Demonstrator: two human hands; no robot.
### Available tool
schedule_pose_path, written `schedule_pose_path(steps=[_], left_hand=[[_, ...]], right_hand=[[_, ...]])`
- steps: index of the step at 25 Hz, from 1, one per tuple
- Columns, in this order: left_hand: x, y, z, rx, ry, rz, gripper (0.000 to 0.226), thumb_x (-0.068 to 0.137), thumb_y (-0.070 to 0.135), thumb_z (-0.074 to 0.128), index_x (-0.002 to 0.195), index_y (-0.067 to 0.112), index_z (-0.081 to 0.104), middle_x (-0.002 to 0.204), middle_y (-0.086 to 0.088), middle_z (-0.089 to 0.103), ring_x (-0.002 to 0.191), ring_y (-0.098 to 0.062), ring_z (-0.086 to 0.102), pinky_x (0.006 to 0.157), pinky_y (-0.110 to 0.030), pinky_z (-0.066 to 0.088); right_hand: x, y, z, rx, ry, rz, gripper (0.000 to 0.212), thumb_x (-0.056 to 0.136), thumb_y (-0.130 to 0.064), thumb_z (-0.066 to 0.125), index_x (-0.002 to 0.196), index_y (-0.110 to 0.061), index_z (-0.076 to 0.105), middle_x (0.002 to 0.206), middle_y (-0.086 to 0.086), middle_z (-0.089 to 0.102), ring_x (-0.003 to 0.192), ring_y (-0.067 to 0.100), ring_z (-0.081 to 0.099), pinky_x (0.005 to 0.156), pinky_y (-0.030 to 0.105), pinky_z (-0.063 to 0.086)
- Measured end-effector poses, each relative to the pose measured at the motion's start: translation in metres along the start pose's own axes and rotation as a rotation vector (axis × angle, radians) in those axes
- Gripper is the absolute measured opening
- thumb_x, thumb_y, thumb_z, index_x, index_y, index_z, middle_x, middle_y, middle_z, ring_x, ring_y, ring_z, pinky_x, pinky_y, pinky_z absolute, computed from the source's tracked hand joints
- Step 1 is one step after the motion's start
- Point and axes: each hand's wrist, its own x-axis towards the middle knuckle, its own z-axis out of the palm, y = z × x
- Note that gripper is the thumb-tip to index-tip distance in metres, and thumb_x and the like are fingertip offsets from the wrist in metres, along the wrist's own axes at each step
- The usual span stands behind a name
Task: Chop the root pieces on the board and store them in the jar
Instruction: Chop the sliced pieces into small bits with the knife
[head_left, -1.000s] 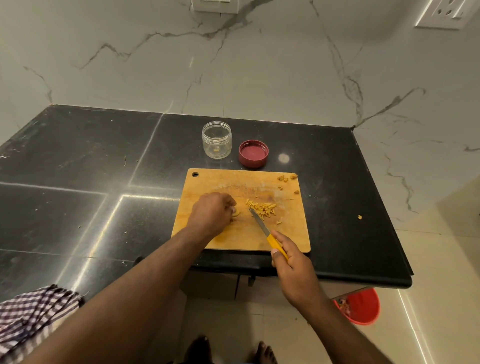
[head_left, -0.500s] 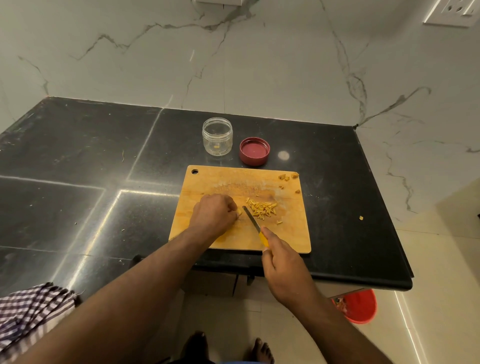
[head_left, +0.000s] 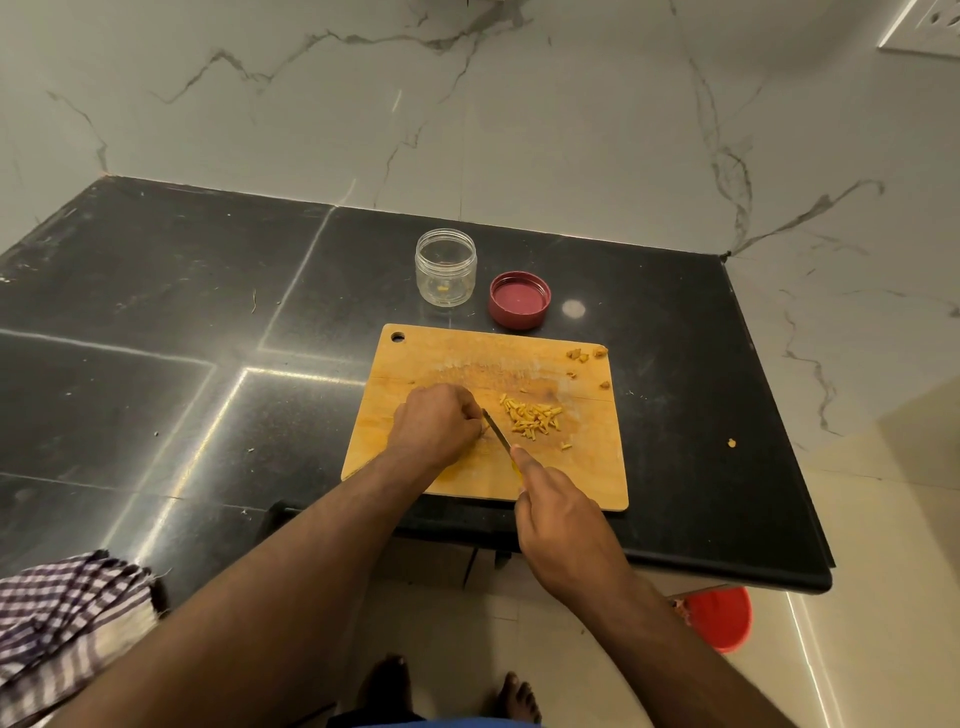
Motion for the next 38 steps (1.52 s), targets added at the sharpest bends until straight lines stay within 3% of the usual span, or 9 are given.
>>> schedule_pose_path(steps=[7,11,19,28,33,38], left_hand=[[0.004,-0.002,0.001,0.011,-0.01,-0.01,0.007,0.089,0.027,0.071,0.092,0.024,0.077,0.085,0.01,0.07,0.084,-0.012,0.063,0.076,-0.036,0.058],[0.003,-0.005,0.003,-0.021,0.002,0.011,0.01,0.088,0.025,0.073,0.097,0.024,0.077,0.091,0.01,0.071,0.087,-0.011,0.063,0.082,-0.038,0.058],[0.001,-0.008,0.006,-0.037,0.037,0.029,0.013,0.087,0.026,0.074,0.099,0.024,0.079,0.095,0.009,0.075,0.088,-0.009,0.064,0.081,-0.037,0.058],[0.002,-0.004,0.003,-0.023,0.017,0.005,0.006,0.088,0.026,0.073,0.09,0.024,0.077,0.086,0.009,0.072,0.081,-0.009,0.063,0.069,-0.03,0.053],[0.001,-0.007,0.004,-0.029,0.018,0.001,0.008,0.088,0.029,0.074,0.094,0.025,0.078,0.089,0.012,0.071,0.085,-0.009,0.062,0.078,-0.037,0.058],[-0.001,-0.009,0.005,0.0,0.037,-0.01,0.011,0.089,0.032,0.071,0.097,0.028,0.078,0.093,0.013,0.073,0.09,-0.01,0.063,0.077,-0.037,0.057]], right_hand=[[-0.011,0.004,-0.004,-0.127,-0.017,-0.009,0.052,0.103,-0.029,0.031,0.154,-0.029,0.022,0.111,-0.002,0.055,0.084,0.016,0.055,0.072,0.035,0.049],[-0.028,0.005,-0.009,-0.087,0.022,-0.016,0.051,0.104,-0.028,0.032,0.154,-0.029,0.021,0.108,-0.007,0.053,0.079,0.012,0.053,0.067,0.027,0.045],[-0.005,-0.004,-0.004,-0.038,0.035,-0.012,0.052,0.103,-0.025,0.034,0.154,-0.025,0.024,0.117,-0.002,0.056,0.093,0.015,0.056,0.079,0.033,0.049],[-0.011,-0.005,0.0,-0.147,-0.018,-0.034,0.053,0.102,-0.028,0.031,0.154,-0.025,0.022,0.112,0.0,0.056,0.086,0.02,0.057,0.072,0.036,0.049],[-0.026,-0.005,-0.007,-0.093,0.038,-0.015,0.052,0.104,-0.029,0.03,0.154,-0.028,0.019,0.114,-0.005,0.054,0.085,0.012,0.055,0.072,0.028,0.046],[-0.006,-0.01,-0.001,-0.074,0.04,-0.002,0.053,0.103,-0.028,0.032,0.154,-0.026,0.021,0.119,-0.002,0.055,0.096,0.017,0.055,0.079,0.033,0.047]])
